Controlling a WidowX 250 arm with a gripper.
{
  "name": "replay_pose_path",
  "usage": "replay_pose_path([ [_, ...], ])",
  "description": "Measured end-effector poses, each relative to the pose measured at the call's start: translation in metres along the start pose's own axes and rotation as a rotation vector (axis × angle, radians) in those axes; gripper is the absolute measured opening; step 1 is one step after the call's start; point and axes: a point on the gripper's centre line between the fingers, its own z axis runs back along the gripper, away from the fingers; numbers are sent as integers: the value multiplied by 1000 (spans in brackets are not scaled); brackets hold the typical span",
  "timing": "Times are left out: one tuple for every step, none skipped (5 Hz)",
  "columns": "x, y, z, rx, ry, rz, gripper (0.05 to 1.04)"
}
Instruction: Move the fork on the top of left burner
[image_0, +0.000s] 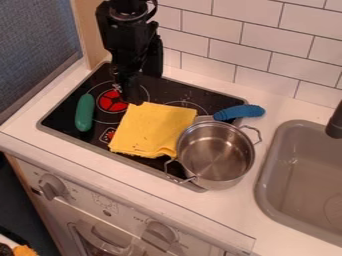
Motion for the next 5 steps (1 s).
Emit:
replay_pose_path([
  [-1, 1, -7, 21, 7, 9, 999],
  [-31, -19, -9, -39, 52, 74, 999],
  [-54, -41, -7, -74, 55, 152, 999],
  [-73, -58, -7, -101, 70, 230, 1000],
  [-88, -72, -8, -166, 90, 324, 999],
])
